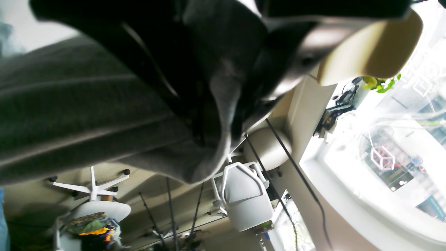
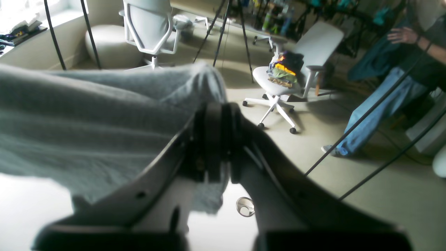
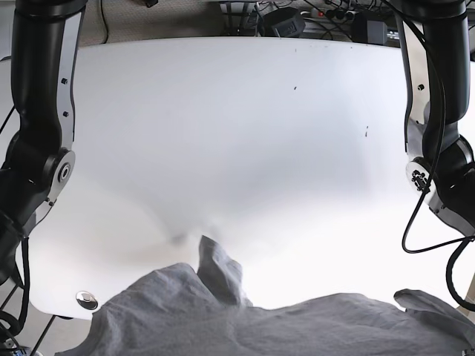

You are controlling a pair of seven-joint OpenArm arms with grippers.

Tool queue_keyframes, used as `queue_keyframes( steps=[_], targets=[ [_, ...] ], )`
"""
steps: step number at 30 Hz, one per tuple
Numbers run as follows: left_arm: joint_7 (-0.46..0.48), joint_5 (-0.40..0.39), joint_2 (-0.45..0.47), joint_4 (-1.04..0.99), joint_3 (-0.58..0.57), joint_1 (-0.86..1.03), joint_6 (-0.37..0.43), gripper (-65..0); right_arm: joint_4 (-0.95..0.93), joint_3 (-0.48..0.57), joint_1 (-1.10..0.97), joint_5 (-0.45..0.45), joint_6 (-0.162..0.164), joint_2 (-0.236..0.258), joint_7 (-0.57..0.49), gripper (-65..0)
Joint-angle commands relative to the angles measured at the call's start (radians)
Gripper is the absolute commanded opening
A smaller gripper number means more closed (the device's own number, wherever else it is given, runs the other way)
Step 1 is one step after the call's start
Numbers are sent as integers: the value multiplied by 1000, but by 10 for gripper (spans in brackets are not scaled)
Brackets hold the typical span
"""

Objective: Fold the T-shirt properly
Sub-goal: 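Lift the shirt with both grippers and shake it out, then move the right gripper to the shirt edge and grasp it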

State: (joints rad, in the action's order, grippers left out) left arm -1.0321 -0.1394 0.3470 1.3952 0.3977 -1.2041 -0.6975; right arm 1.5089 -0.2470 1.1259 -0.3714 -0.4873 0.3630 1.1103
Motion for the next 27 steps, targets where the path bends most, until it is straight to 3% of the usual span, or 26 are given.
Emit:
queue_keyframes(
  steps=[1,5,10,13,18,20,23,27],
  targets=[
    [19,2,4,11,22,43,-1,-646,83,-7,-70,13,3,11,20,-631],
    [19,2,4,97,91,244,-1,-647,229,-96,-346,15,-17,-5,23,-631],
    [19,1,-4,263,183,622,-1,-647,388,-236,-771,15,-63,-104,15,-631],
    [22,-47,-38,359,244,864,-1,-647,424,-300,-1016,15,-121,-189,-40,-631],
    [23,-136,-41,422,298,1087,-1,-647,401,-268,-1179,25,-127,-282,-143,-620],
    [23,-157,-41,444,330,1136,-1,-647,350,-203,-1179,25,-127,-272,-186,-558],
    [22,-168,-36,481,350,1211,-1,-647,195,-61,-1082,27,-118,-244,-269,-335],
    [22,-170,-38,520,387,1295,-1,-647,-9,85,-947,27,-118,-227,-370,-159]
  ],
)
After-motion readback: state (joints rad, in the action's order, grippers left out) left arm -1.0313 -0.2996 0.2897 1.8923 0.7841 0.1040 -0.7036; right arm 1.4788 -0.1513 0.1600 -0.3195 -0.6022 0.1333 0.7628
